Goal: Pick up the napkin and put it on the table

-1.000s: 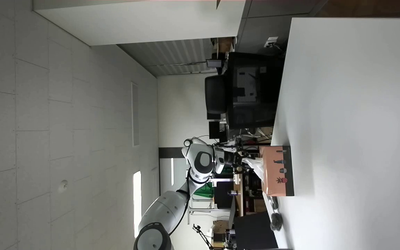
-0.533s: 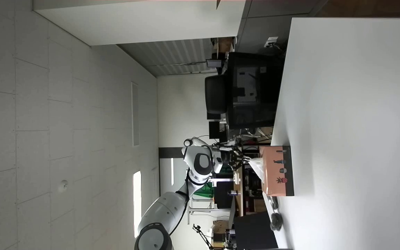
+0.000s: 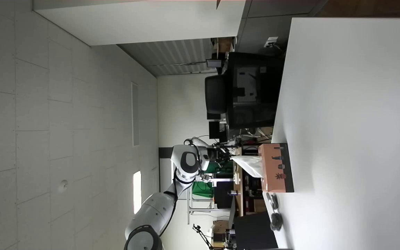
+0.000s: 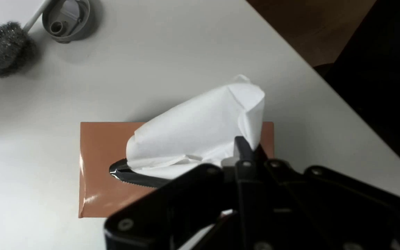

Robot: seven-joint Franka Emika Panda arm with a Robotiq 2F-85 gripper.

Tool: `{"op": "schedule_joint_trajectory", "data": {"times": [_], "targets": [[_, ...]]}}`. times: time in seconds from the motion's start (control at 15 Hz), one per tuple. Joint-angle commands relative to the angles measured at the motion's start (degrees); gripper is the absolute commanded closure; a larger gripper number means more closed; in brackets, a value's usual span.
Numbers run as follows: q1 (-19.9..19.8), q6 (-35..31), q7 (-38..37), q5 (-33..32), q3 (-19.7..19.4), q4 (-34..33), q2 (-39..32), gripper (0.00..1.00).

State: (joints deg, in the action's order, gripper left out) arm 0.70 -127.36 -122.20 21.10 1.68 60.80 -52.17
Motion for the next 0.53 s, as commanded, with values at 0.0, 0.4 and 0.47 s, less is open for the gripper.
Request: {"op": "schedule_joint_trajectory", "data": {"times": [0.0, 0.4, 0.47], "targets": [[-0.40, 0.56, 1.26, -1.91, -1.17, 3.09, 7.55, 1.00], [-2.78, 2.76, -1.06, -9.59, -8.53, -0.22, 10.65, 1.00], [-3.99, 6.09, -0.81, -11.52, -9.97, -2.58, 8.53, 1.00]]}}
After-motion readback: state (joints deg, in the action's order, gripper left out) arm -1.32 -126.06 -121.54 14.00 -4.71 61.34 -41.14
